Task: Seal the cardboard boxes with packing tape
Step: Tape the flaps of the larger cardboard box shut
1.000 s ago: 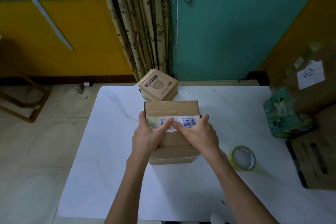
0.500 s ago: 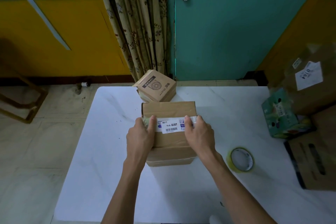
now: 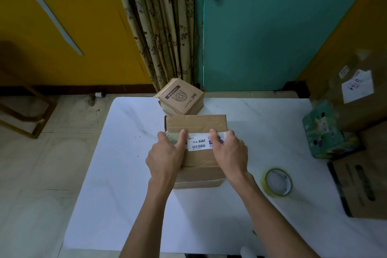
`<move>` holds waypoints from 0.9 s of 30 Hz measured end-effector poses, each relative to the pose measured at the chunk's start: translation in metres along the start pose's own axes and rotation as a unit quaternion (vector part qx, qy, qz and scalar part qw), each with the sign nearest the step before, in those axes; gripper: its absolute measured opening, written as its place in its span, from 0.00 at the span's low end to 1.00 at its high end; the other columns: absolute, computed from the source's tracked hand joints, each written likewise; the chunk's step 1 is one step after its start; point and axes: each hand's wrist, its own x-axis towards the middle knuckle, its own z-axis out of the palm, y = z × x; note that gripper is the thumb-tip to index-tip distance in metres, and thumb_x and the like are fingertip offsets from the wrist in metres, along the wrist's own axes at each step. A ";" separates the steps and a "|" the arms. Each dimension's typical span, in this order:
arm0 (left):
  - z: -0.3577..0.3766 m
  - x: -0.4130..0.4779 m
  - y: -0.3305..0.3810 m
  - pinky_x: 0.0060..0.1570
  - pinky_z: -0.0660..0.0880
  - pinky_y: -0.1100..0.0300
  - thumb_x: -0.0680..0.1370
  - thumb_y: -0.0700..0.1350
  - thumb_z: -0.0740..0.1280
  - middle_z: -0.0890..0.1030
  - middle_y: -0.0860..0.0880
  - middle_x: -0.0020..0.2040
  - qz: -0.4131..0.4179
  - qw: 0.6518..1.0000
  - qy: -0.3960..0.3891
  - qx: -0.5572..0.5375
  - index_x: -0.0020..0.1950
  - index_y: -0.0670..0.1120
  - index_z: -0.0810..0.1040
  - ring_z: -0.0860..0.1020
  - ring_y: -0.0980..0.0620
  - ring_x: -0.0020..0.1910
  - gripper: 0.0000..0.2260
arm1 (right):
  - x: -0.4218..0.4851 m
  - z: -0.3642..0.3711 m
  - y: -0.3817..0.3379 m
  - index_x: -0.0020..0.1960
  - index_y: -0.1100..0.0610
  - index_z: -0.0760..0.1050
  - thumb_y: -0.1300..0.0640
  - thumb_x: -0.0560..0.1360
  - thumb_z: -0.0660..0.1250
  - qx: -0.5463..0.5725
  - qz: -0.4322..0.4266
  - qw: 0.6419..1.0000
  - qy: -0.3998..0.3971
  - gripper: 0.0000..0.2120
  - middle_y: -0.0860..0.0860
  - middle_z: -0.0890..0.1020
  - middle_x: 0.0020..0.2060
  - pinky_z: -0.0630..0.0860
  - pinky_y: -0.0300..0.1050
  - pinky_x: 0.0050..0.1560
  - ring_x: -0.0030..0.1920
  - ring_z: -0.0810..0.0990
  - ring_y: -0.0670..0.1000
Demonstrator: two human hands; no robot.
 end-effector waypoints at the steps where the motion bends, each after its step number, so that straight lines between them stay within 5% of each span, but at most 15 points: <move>1: 0.001 0.001 -0.002 0.45 0.68 0.51 0.80 0.67 0.55 0.77 0.48 0.44 0.002 1.000 0.013 -0.006 0.52 0.45 0.70 0.74 0.42 0.45 0.24 | 0.001 0.001 0.001 0.45 0.57 0.69 0.40 0.82 0.54 -0.001 -0.009 1.000 0.006 0.21 0.53 0.83 0.43 0.63 0.33 0.23 0.28 0.68 0.41; 6: -0.002 0.010 -0.007 0.42 0.68 0.52 0.85 0.56 0.51 0.80 0.42 0.41 0.006 0.997 0.053 -0.050 0.42 0.42 0.74 0.73 0.42 0.41 0.23 | 0.003 0.007 0.006 0.44 0.57 0.71 0.48 0.85 0.47 0.026 -0.019 0.999 0.036 0.21 0.55 0.84 0.44 0.73 0.40 0.36 0.38 0.82 0.52; 9: -0.002 0.009 -0.004 0.45 0.70 0.51 0.84 0.60 0.52 0.80 0.42 0.47 -0.005 0.999 0.009 -0.036 0.49 0.42 0.75 0.75 0.40 0.46 0.23 | 0.003 0.006 0.012 0.47 0.57 0.71 0.42 0.83 0.51 0.083 -0.008 0.996 -0.015 0.20 0.53 0.84 0.45 0.78 0.42 0.38 0.38 0.81 0.49; 12: -0.006 0.007 -0.008 0.49 0.72 0.52 0.74 0.71 0.66 0.77 0.50 0.53 0.001 0.989 -0.114 -0.091 0.62 0.48 0.69 0.76 0.44 0.54 0.30 | -0.002 0.003 0.016 0.53 0.54 0.69 0.33 0.73 0.66 0.129 -0.017 0.989 -0.071 0.26 0.46 0.80 0.43 0.77 0.36 0.33 0.38 0.80 0.43; 15: -0.012 0.010 -0.013 0.51 0.74 0.55 0.68 0.66 0.76 0.76 0.54 0.59 0.022 0.970 -0.174 -0.168 0.68 0.51 0.64 0.77 0.49 0.57 0.37 | -0.003 0.003 0.014 0.55 0.55 0.70 0.34 0.71 0.70 0.142 -0.019 0.988 -0.063 0.26 0.45 0.79 0.43 0.74 0.32 0.31 0.37 0.78 0.41; 20: -0.007 0.013 -0.023 0.51 0.75 0.53 0.77 0.66 0.66 0.78 0.52 0.57 0.061 0.980 -0.134 -0.131 0.68 0.49 0.68 0.78 0.47 0.55 0.28 | 0.000 0.005 0.015 0.46 0.58 0.71 0.45 0.81 0.62 0.130 -0.031 0.991 -0.015 0.16 0.48 0.80 0.38 0.67 0.31 0.27 0.33 0.76 0.43; 24: -0.006 0.017 -0.030 0.43 0.71 0.53 0.85 0.57 0.55 0.81 0.49 0.48 0.089 0.985 -0.058 -0.136 0.56 0.45 0.77 0.78 0.46 0.49 0.18 | 0.001 0.009 0.018 0.42 0.56 0.66 0.50 0.84 0.53 0.113 -0.049 0.992 -0.018 0.15 0.54 0.82 0.40 0.74 0.48 0.36 0.37 0.79 0.54; 27: -0.007 0.019 -0.024 0.40 0.69 0.53 0.86 0.52 0.51 0.79 0.46 0.41 0.082 0.988 -0.016 -0.127 0.49 0.39 0.77 0.77 0.42 0.46 0.22 | 0.000 0.003 0.014 0.45 0.58 0.67 0.52 0.85 0.49 0.095 -0.043 0.994 -0.016 0.15 0.50 0.77 0.37 0.67 0.35 0.31 0.34 0.75 0.50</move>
